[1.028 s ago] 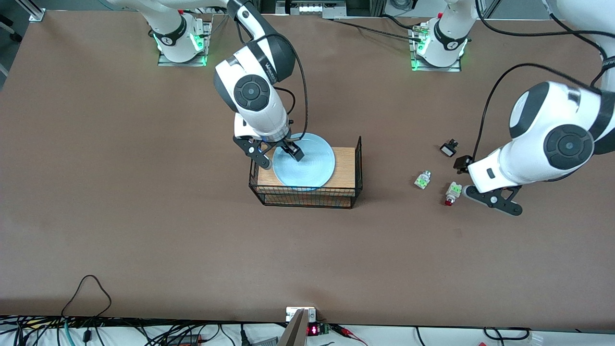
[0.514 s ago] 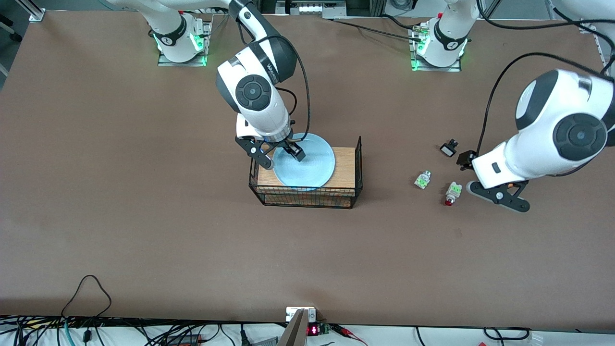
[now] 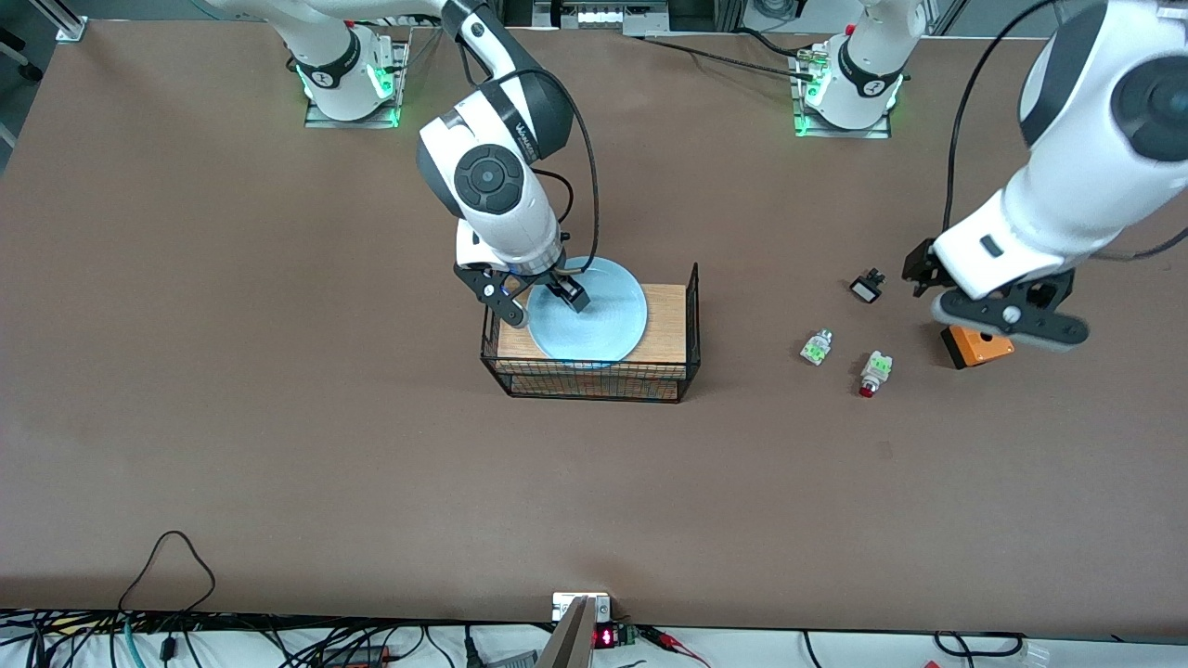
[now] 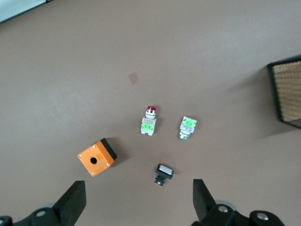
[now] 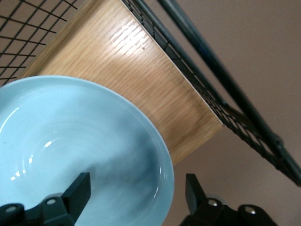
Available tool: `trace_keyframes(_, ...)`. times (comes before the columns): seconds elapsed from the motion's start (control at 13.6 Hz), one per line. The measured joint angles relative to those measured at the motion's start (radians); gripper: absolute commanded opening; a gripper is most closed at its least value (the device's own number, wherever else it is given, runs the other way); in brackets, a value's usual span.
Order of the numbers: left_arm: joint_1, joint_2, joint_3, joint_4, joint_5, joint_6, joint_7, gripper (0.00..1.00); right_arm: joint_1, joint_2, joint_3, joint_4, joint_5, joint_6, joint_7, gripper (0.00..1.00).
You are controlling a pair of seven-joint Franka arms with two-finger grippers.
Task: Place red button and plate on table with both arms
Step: 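Open and raise the left gripper while the right gripper grips the plate rim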
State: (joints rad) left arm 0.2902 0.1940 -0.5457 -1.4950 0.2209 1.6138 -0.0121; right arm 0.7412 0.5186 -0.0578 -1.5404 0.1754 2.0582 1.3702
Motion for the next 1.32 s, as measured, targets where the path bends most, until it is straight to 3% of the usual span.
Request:
trace_keyframes(0.22,-0.224,-0.082,0.336,-0.044,-0.133,0.039,0.001,1.00,0.000,0.001,-0.001,0.000,0.000,0.003,0.000,0.69)
trace_keyframes(0.44,-0.342,-0.125,0.484,-0.132,-0.149,0.115,-0.007,1.00,0.000,0.005,-0.001,0.000,0.000,0.007,0.001,0.59)
trace_keyframes(0.81,-0.361,-0.151,0.499,-0.174,-0.149,0.106,-0.052,1.00,0.004,0.017,-0.001,0.000,0.000,0.027,0.001,0.25)
trace_keyframes(1.25,-0.358,-0.159,0.508,-0.170,-0.149,0.077,-0.054,1.00,0.009,0.016,0.000,0.001,0.001,0.035,-0.001,0.00)
trace_keyframes(1.32,-0.348,-0.162,0.512,-0.169,-0.149,0.073,-0.054,1.00,0.017,0.013,0.000,0.001,0.003,0.034,-0.002,0.00)
